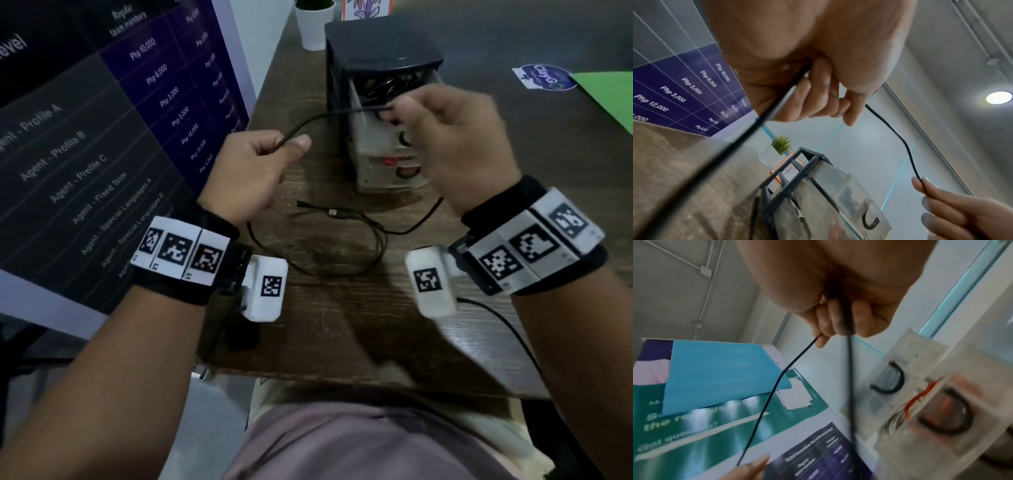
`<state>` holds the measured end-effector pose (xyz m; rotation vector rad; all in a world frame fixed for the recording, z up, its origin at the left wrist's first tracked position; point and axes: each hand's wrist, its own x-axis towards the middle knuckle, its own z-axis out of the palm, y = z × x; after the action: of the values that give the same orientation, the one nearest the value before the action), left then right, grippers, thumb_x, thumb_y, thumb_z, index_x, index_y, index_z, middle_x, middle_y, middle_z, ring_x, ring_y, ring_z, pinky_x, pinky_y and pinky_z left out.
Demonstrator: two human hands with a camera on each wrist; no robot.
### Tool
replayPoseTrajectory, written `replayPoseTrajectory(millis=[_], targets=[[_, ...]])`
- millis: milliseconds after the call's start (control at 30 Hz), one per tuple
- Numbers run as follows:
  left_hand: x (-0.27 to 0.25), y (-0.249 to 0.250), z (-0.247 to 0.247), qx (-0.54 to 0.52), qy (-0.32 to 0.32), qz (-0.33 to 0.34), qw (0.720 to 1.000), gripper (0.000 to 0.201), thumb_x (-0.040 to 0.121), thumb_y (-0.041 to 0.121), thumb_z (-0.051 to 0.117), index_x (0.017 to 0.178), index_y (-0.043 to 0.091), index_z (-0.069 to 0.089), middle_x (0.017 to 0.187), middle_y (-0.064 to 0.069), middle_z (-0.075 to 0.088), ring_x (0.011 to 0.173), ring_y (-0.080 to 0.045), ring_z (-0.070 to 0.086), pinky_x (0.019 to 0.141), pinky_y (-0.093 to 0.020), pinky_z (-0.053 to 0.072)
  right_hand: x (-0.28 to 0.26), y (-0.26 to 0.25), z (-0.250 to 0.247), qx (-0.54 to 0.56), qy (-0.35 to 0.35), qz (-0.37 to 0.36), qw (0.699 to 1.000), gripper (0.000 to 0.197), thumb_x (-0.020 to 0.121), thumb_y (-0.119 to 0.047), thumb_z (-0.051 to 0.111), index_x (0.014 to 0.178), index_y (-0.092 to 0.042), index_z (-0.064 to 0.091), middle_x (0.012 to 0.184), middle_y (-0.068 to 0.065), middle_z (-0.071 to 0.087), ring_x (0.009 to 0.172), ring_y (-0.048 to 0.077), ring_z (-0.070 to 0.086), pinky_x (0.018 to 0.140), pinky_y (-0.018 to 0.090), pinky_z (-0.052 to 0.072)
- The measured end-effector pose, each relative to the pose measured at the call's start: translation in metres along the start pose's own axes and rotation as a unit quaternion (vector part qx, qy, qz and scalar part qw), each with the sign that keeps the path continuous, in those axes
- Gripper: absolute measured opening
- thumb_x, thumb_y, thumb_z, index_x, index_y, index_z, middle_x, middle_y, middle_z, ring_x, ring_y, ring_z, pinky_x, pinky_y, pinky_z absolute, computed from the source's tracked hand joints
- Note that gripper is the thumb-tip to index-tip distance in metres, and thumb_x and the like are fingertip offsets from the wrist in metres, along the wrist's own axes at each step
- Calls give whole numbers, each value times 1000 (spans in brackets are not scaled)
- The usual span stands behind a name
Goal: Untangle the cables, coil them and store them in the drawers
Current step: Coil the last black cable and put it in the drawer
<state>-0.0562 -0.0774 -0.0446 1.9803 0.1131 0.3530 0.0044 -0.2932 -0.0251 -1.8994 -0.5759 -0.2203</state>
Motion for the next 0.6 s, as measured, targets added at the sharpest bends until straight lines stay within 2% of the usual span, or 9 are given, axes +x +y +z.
replayPoseTrajectory(millis=[67, 133, 200, 267, 333, 367, 467, 533, 600], targets=[[0, -7, -3, -9, 28, -29, 999, 45, 96, 34, 61, 74, -4, 53, 59, -10, 36, 45, -16, 36, 43, -25, 32, 3, 8, -11, 1, 70, 19, 997, 19, 99, -30, 52, 85, -32, 65, 60, -22, 58, 59, -3, 51, 59, 22, 41], [1, -8, -4, -14, 42, -37, 998, 43, 96, 35, 61, 71, 1, 51, 57, -10, 35, 44, -18, 35, 42, -24, 31, 4, 13, -17, -56, 87, 33, 994, 17, 97, -26, 53, 85, -33, 63, 68, -18, 59, 63, -2, 51, 62, 24, 44], [2, -5, 1, 0, 35, -21, 999, 51, 95, 34, 62, 70, -9, 48, 59, -11, 37, 47, -20, 35, 43, -23, 30, 0, 11, -14, -116, 70, 27, 990, 22, 91, -14, 55, 101, -30, 64, 91, -12, 64, 83, 1, 57, 76, 19, 50], [2, 0, 9, 26, 11, 8, 1000, 52, 95, 30, 63, 69, -13, 49, 58, -11, 39, 48, -16, 36, 46, -24, 31, -7, 0, -7, -148, 54, -48, 986, 42, 83, -10, 53, 124, -21, 60, 119, -4, 61, 108, 4, 55, 93, 11, 43], [2, 6, 17, 56, -22, 34, 998, 45, 93, 28, 64, 63, -4, 52, 54, -4, 42, 49, -10, 38, 50, -26, 32, -12, -14, 4, -161, -5, -109, 981, 48, 84, -12, 56, 133, -17, 55, 129, -3, 57, 119, 8, 52, 102, 13, 39], [1, 9, 20, 64, -35, 45, 996, 42, 93, 25, 64, 60, 2, 53, 53, 1, 43, 49, -8, 39, 51, -27, 32, -13, -19, 10, -158, -49, -98, 981, 46, 88, -15, 59, 133, -20, 56, 128, -7, 59, 118, 7, 54, 102, 17, 41], [0, 13, 21, 67, -44, 66, 995, 38, 91, 17, 65, 56, 11, 51, 48, 10, 39, 47, -2, 35, 49, -21, 30, -13, -21, 20, -117, -156, -5, 981, 19, 95, -32, 61, 114, -30, 66, 90, -24, 66, 86, -7, 61, 78, 15, 49], [-1, 8, 14, 62, -27, 55, 996, 42, 91, 22, 67, 58, 4, 50, 49, 5, 40, 46, -4, 37, 48, -18, 32, -12, -16, 14, -112, -121, -10, 986, 11, 96, -36, 61, 95, -28, 69, 70, -21, 63, 67, -7, 58, 61, 10, 41], [0, -4, 4, 56, -5, 29, 998, 47, 92, 27, 66, 62, -5, 50, 52, -4, 42, 46, -8, 39, 48, -18, 34, -7, -7, 0, -149, -46, -10, 988, 18, 96, -39, 60, 89, -26, 71, 72, -16, 65, 66, -1, 59, 58, 13, 43]])
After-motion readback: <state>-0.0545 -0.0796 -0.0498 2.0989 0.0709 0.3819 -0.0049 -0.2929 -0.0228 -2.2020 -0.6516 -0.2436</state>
